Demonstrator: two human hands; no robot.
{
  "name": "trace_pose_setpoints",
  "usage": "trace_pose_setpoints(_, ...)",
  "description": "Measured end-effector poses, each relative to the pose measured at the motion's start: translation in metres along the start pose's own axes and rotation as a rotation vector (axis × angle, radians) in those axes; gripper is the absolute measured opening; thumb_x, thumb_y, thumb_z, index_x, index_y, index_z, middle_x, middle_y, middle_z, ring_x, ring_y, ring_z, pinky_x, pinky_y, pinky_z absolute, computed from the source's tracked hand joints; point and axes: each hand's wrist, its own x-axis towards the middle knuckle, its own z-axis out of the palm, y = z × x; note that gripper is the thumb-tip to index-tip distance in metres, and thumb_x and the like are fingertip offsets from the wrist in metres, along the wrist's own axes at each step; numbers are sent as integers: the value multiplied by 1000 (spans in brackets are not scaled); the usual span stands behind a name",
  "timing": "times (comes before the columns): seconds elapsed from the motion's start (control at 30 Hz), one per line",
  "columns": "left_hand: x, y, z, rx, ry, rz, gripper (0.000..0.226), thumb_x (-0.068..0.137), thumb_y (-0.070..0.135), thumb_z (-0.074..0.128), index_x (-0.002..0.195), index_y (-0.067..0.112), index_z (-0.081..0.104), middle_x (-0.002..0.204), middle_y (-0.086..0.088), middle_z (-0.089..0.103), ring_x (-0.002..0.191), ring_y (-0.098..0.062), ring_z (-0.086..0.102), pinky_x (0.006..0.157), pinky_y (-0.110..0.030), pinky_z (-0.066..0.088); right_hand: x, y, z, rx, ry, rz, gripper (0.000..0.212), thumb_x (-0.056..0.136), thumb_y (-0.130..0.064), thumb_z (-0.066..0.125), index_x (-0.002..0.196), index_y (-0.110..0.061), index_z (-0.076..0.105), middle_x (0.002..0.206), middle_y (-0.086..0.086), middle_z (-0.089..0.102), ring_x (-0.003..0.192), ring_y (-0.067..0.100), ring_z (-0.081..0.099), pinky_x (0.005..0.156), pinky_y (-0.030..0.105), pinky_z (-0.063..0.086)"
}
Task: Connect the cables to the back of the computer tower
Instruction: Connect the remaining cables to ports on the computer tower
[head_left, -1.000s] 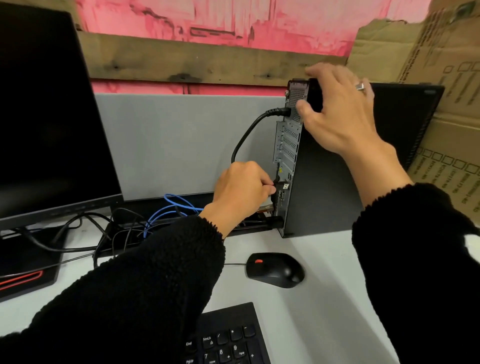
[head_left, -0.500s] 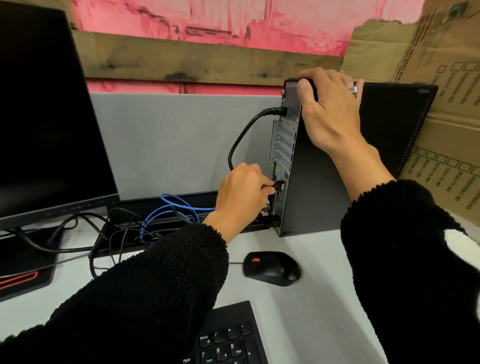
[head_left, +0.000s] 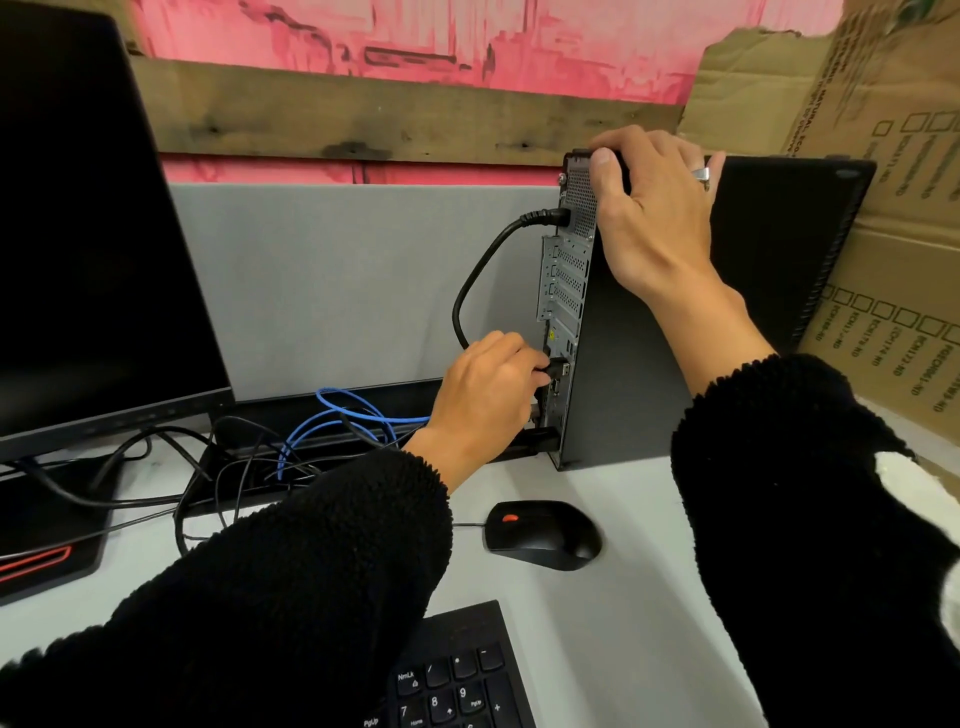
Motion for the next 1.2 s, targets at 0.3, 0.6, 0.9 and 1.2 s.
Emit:
trace_pose_setpoints(0.3,-10,-4,0,36,67,13,10,95,17,70,94,8,71,88,-3,67,82,-21,60,65,-36,54,0,6,-2,-17,-9,-16,36,106,-38,36,123,-26,65,116,-16,52,138,17,38,127,55,-3)
trace_pose_setpoints(0.6,0,11,-3,223,-24,-85,20,95,24,67,82,10,73,75,-4,66,76,-27,59,62,-39,48,-1,4,-1,-3,-13,-20,38,105,-40,36,125,-27,65,116,-17,51,139,17,37,127,58,1)
trace_pose_setpoints(0.9,4,25,-1,104,-79,-413,28,104,39,53,104,19,73,98,3,70,95,-21,59,78,-35,39,-2,4,-2,-12,3,-26,36,106,-39,37,125,-26,65,122,-12,56,140,18,37,126,55,-6)
trace_pose_setpoints(1.2,8,30,-2,28,-81,-438,24,102,37,58,102,16,71,99,1,68,95,-20,60,72,-34,47,-3,3,-2,-12,5,-25,37,106,-38,37,126,-26,65,125,-10,58,141,19,37,126,55,-6)
